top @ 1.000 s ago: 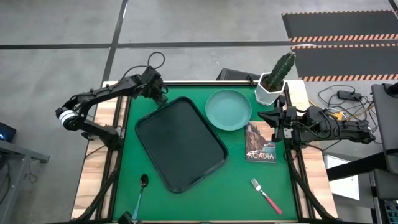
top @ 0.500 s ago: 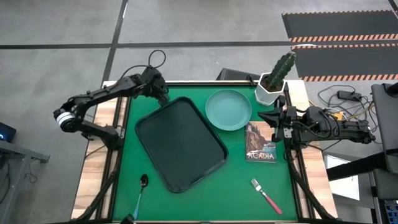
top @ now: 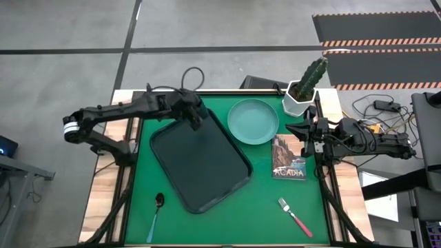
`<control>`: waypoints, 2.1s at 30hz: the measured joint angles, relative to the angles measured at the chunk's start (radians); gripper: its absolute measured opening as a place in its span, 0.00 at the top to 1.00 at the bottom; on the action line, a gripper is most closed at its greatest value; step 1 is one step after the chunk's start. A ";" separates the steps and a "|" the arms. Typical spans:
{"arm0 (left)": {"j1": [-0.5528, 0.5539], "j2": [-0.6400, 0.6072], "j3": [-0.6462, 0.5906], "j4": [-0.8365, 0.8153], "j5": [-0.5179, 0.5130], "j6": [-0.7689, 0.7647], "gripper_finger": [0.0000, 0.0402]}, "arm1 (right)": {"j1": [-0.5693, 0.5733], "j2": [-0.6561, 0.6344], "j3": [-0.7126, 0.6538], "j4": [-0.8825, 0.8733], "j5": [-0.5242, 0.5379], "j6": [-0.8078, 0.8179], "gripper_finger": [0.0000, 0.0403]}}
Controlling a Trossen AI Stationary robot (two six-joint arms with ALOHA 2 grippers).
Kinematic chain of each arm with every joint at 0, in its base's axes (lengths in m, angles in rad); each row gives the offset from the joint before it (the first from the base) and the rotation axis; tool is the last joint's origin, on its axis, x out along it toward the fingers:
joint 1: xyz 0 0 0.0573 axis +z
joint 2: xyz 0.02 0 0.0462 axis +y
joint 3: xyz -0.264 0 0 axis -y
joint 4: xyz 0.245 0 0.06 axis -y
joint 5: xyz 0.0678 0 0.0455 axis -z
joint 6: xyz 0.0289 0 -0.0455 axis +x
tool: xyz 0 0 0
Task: Pick and place plate/cup/fork/spoon on tray
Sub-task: Put the black cup on the black serving tray
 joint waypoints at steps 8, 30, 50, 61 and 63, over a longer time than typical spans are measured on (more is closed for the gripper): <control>-0.040 0.079 -0.017 -0.005 -0.003 -0.041 1.00 | 0.000 0.000 0.000 -0.004 0.000 0.000 0.98; -0.031 0.217 -0.012 0.043 -0.009 -0.016 1.00 | 0.000 0.000 0.000 -0.007 0.000 0.000 0.98; -0.011 0.214 -0.010 0.042 0.012 -0.017 1.00 | 0.000 0.000 0.000 -0.010 0.000 0.000 0.98; -0.011 0.214 -0.011 0.042 0.020 -0.042 0.77 | 0.000 0.000 0.000 -0.017 0.000 0.001 0.98; -0.011 0.214 -0.011 0.042 0.020 -0.042 0.73 | 0.000 0.000 0.000 -0.017 0.000 0.001 0.98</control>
